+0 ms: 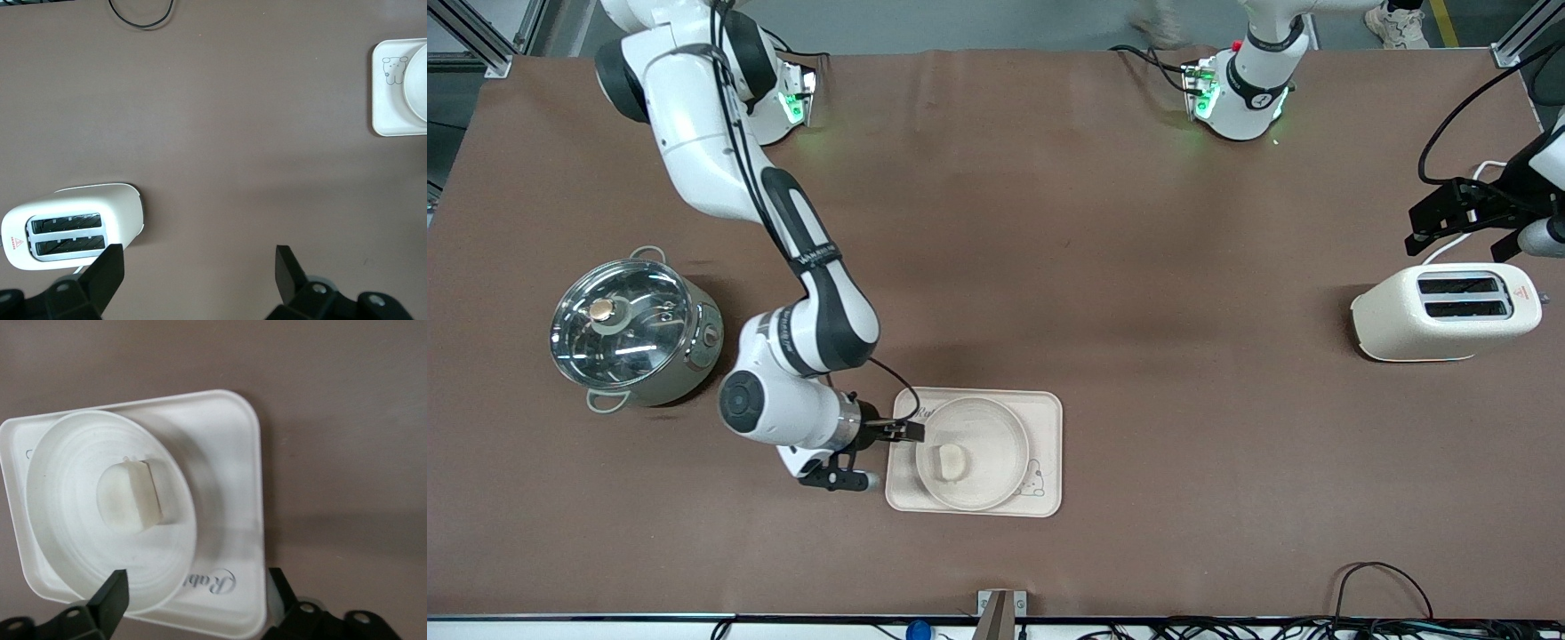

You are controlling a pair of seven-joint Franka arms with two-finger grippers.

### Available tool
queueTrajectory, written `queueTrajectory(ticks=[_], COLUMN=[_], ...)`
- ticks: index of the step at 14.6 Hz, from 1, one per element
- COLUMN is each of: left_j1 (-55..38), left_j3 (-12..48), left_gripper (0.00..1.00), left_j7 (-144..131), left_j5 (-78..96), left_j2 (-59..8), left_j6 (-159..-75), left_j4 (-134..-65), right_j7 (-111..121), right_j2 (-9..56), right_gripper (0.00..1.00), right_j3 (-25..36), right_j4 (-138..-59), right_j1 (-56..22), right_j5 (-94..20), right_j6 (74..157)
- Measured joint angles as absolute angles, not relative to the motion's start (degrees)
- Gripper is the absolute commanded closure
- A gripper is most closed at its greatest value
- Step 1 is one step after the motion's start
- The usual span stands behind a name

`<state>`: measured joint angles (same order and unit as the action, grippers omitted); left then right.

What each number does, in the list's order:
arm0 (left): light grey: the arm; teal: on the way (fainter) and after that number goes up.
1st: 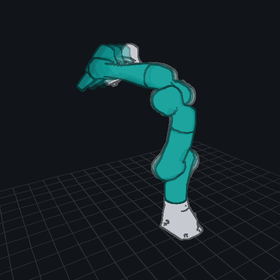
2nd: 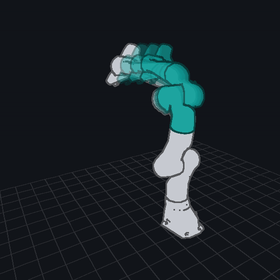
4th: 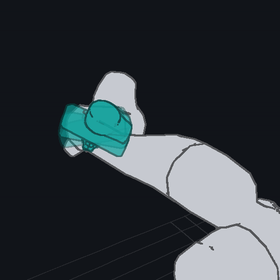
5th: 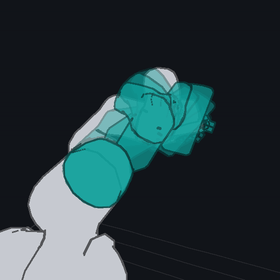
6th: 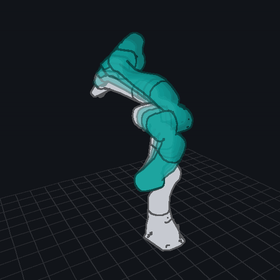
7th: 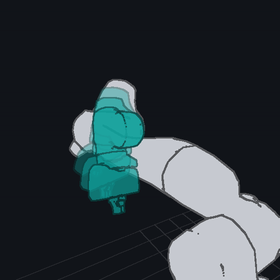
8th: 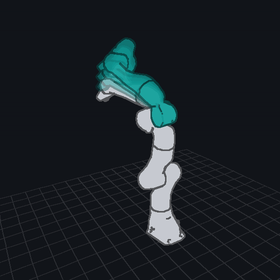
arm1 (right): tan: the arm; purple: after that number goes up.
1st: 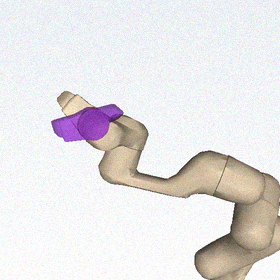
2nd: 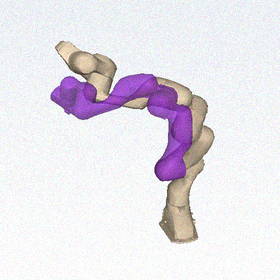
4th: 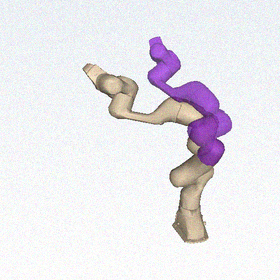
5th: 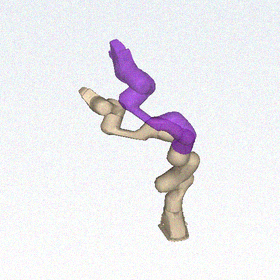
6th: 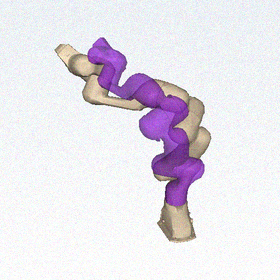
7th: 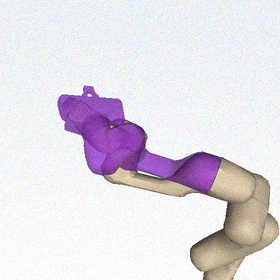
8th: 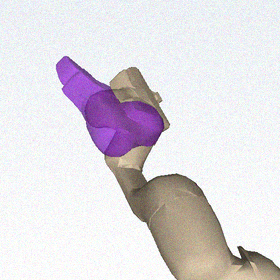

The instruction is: Place bun in plate and plate on tray

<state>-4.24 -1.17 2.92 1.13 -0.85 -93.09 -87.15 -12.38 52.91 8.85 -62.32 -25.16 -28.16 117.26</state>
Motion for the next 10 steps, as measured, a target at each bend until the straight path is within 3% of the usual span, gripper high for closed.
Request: queueTrajectory(ticks=[4,7,10], left_j1=[-4.24,-4.24,-4.26], left_j3=[-1.17,-1.17,-1.16], left_gripper=[0.0,0.0,0.0], left_j7=[2.92,2.92,2.92], left_j5=[1.14,1.16,1.19], left_j2=[-0.94,-0.99,-1.0], left_j6=[-93.09,-93.08,-93.08], left_j4=[-87.08,-87.04,-87.01], right_j7=[-11.97,-10.19,-5.82], right_j2=[43.85,34.4,26.53], right_gripper=[0.0,0.0,0.0], right_j3=[13.91,14.74,15.06], right_j4=[-61.43,-61.67,-63.47], right_j1=[-24.87,-24.4,-22.61], right_j5=[-18.86,-7.02,-3.05], right_j6=[105.4,94.28,87.76])
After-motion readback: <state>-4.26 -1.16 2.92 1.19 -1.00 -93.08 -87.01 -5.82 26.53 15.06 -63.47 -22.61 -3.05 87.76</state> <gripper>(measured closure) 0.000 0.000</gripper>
